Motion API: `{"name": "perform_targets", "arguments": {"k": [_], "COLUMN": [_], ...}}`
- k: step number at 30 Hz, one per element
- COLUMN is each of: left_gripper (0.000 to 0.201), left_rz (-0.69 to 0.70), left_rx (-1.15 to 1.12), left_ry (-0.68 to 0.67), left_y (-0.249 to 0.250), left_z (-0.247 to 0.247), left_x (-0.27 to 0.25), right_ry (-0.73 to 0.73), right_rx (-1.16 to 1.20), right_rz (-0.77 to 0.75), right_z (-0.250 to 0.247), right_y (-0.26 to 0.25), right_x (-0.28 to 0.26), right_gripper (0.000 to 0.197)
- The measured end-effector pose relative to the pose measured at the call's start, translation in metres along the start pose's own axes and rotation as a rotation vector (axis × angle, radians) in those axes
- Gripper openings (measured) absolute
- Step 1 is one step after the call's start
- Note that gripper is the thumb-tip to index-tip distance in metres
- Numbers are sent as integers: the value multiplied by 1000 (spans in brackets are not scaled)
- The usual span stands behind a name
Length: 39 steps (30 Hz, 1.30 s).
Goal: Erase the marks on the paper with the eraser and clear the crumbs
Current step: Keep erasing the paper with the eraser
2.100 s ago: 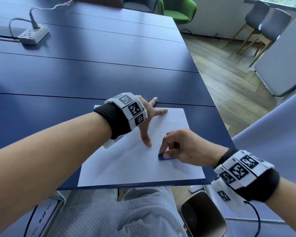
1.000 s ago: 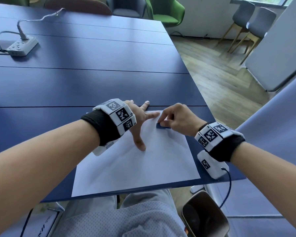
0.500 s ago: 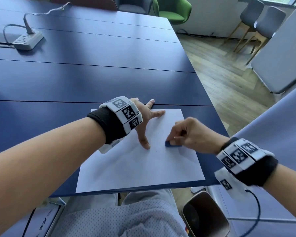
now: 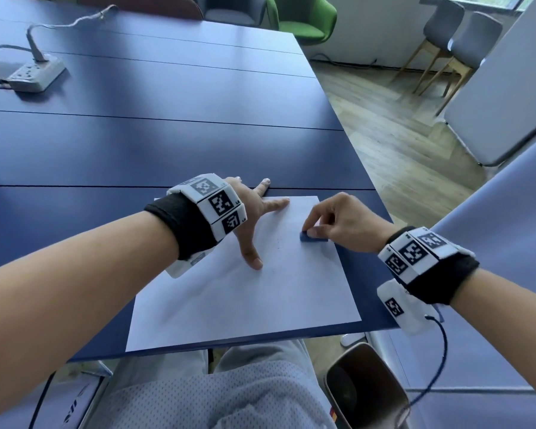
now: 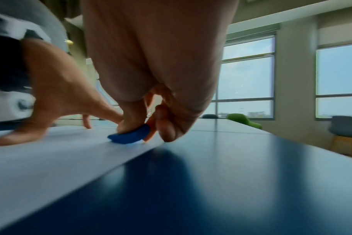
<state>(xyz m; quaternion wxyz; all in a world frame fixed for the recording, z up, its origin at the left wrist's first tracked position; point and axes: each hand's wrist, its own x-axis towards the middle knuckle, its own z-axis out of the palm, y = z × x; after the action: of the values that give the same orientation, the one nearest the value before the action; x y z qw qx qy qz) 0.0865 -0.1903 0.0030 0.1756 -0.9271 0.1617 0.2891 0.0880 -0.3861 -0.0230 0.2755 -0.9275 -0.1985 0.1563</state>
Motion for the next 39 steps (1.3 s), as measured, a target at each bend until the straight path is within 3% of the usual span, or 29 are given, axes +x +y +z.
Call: {"name": "perform_targets", "arguments": {"k": [2, 5, 10, 16, 19, 23, 27, 31, 35, 39], "left_gripper": [137, 137, 135, 139, 139, 123, 120, 127, 129, 131], "left_rz": [-4, -9, -2, 24, 136, 257, 246, 224, 221, 210], "left_rx": [-6, -6, -10, -8, 16, -23, -58, -28, -16, -28], "left_ry": [-2, -3, -2, 14, 62, 55, 18, 2, 10, 3], "left_y": [0, -1, 0, -1, 0, -1, 3, 6, 8, 8], "left_z": [0, 1, 1, 1, 1, -1, -1, 4, 5, 4], "left_x": [0, 0, -2, -2, 0, 2, 4, 3, 4, 5], "right_ry": [19, -167, 58, 51, 69, 64, 128, 66, 190, 85], "right_rx": [15, -5, -54, -75, -95, -108, -88, -55, -103, -90], "right_rz": [3, -24, 55, 45, 39, 34, 34, -1, 53, -7], "right_z": [3, 8, -3, 5, 7, 4, 11, 15, 4, 17], "right_y": [0, -8, 6, 7, 6, 6, 4, -2, 7, -7], "right_x": [-3, -12, -4, -17, -19, -21, -25, -32, -25, -37], "right_gripper": [7, 7, 6, 6, 6, 8, 11, 12, 10, 13]}}
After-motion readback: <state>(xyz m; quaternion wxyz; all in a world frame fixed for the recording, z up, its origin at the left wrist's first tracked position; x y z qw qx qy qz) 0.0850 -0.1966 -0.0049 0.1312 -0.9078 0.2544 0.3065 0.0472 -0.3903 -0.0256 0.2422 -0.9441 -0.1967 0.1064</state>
